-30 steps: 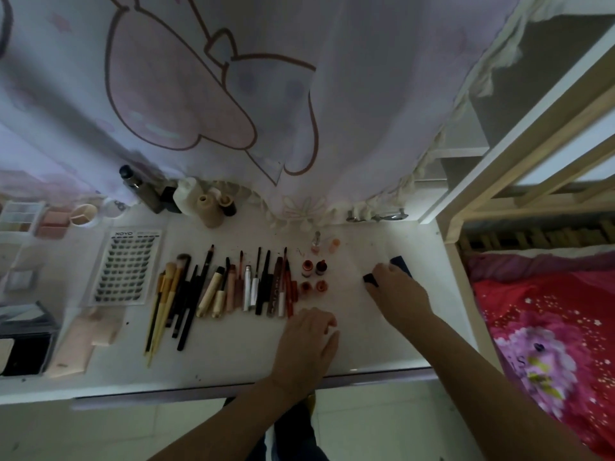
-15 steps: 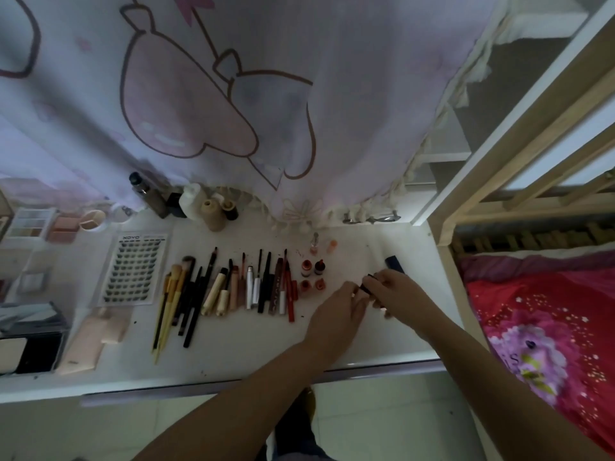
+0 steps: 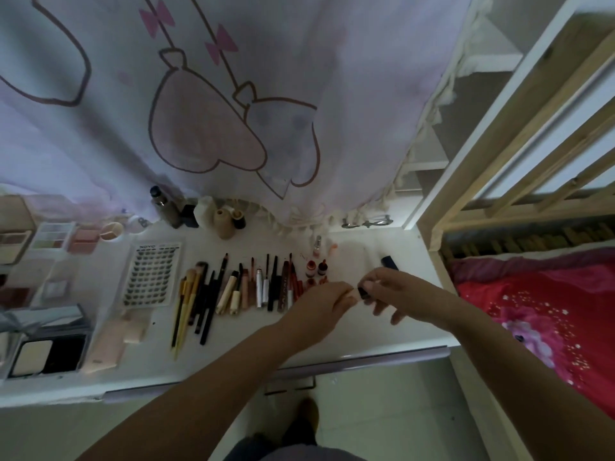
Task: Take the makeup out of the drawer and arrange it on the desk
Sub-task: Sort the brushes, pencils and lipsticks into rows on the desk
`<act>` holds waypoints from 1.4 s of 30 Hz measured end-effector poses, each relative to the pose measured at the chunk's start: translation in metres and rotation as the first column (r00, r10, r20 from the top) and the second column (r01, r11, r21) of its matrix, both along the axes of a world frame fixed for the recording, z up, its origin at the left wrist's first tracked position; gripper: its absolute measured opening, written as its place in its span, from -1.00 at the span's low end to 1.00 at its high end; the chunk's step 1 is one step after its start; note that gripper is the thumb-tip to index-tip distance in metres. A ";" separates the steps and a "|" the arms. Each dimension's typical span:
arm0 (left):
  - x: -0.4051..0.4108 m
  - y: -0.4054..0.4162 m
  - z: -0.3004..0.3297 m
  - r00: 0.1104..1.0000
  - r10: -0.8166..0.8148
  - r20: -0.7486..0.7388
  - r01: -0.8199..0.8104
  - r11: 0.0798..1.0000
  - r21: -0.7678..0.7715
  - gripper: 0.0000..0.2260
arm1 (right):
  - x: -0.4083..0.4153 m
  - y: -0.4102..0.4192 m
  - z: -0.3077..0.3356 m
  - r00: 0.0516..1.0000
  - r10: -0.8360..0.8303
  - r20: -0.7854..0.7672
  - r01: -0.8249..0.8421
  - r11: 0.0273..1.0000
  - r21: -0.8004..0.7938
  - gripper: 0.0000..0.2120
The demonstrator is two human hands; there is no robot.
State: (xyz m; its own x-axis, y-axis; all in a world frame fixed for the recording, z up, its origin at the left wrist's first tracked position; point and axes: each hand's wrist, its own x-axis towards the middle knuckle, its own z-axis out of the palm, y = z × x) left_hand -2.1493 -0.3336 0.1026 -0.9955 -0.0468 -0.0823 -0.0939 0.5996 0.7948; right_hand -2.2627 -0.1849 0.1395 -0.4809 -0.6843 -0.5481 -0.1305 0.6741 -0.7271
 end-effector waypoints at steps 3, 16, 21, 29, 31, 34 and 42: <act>0.012 -0.007 0.007 0.999 -0.048 -0.025 0.047 0.998 -0.052 -0.76 | 0.010 -0.011 0.006 0.995 0.038 -0.093 -0.031 0.997 0.077 -0.66; 0.068 -0.040 0.026 0.993 -0.062 -0.104 0.052 0.994 -0.098 -0.73 | 0.064 -0.028 0.034 0.999 0.039 -0.033 -0.039 0.999 -0.009 -0.84; 0.075 -0.041 0.025 0.992 -0.087 -0.096 0.073 0.987 -0.146 -0.76 | 0.072 -0.026 0.033 0.998 0.036 -0.044 -0.035 0.999 0.022 -0.78; 0.074 -0.031 0.018 0.987 -0.156 -0.030 0.151 0.979 -0.136 -0.79 | 0.070 -0.012 0.026 0.998 0.027 0.061 -0.029 0.999 0.024 -0.73; 0.069 -0.027 0.018 0.984 -0.175 0.043 0.177 0.983 -0.046 -0.80 | 0.063 -0.003 0.024 0.997 0.078 -0.005 -0.077 0.997 0.018 -0.85; 0.060 -0.025 0.017 0.973 -0.179 0.146 0.158 0.976 0.149 -0.76 | 0.042 0.015 0.023 0.997 0.067 -0.028 -0.067 0.998 -0.004 -0.94; 0.002 0.030 -0.017 0.936 0.240 0.258 -0.323 0.879 0.352 -0.79 | -0.032 0.054 -0.011 0.889 -0.233 0.395 0.328 0.925 -0.192 -0.77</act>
